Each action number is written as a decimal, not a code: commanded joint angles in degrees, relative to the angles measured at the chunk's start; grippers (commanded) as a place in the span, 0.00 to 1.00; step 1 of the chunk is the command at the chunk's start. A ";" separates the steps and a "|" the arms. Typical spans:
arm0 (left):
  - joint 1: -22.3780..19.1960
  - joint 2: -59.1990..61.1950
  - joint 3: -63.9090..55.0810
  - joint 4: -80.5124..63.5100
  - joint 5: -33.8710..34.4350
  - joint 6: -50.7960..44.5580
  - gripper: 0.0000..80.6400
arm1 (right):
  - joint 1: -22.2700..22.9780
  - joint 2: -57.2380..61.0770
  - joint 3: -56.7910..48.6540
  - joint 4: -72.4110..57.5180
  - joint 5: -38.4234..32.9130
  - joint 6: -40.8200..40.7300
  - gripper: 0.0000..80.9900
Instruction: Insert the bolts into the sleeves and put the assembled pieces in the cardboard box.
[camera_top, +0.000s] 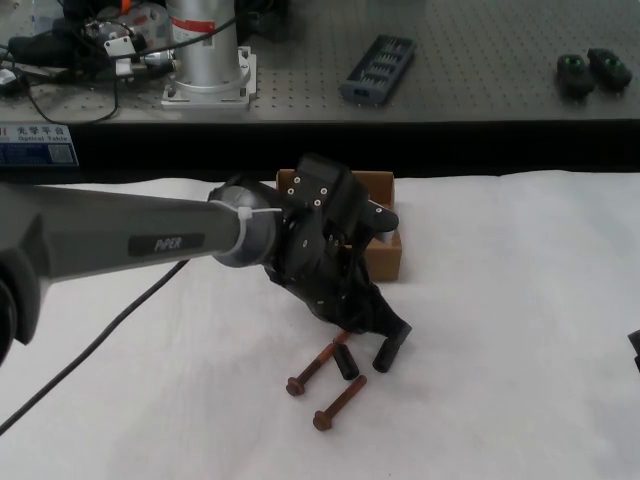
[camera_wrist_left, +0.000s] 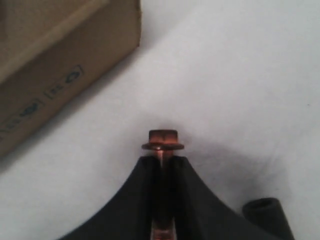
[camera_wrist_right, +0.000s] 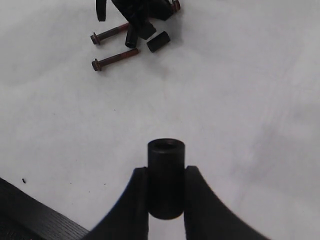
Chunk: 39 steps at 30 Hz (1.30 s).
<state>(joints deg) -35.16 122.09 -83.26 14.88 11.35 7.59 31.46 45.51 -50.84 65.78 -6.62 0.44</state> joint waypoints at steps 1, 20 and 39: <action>-0.20 1.38 -2.16 1.69 -0.40 -0.04 0.01 | 0.02 -0.07 -0.13 0.42 -0.37 -0.44 0.03; -0.20 -13.40 -6.52 12.48 7.38 -0.59 0.01 | 0.02 0.20 -0.13 -0.60 -2.13 -1.83 0.03; 5.36 -47.05 28.79 -21.68 21.60 -26.06 0.01 | 0.02 9.12 3.26 -20.54 -30.23 -1.21 0.03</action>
<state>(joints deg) -32.69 82.27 -63.04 9.12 26.08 -5.68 31.46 53.82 -47.55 49.45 -32.02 -0.77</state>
